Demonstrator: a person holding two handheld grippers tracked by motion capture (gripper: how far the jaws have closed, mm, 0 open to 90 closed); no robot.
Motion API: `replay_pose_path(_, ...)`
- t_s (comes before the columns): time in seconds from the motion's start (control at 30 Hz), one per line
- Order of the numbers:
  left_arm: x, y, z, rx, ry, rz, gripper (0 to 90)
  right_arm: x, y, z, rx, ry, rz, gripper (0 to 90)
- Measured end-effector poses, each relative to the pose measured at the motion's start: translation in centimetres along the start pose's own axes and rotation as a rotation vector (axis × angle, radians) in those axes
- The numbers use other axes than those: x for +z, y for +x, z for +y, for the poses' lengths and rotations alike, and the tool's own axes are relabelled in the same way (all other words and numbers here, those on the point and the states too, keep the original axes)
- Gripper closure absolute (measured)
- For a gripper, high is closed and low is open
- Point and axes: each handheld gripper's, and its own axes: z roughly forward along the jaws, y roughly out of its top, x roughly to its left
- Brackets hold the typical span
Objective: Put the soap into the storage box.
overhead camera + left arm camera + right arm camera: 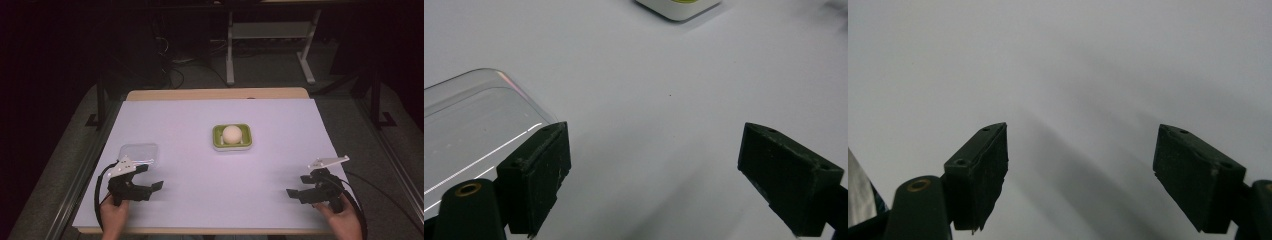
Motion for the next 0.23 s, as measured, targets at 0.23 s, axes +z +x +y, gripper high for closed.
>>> replay_pose_path(0.23,0.04,-0.02,0.05,0.005,0.002,-0.002,12.9,0.05,0.53,-0.49,-0.007,0.011,-0.015,20.9)
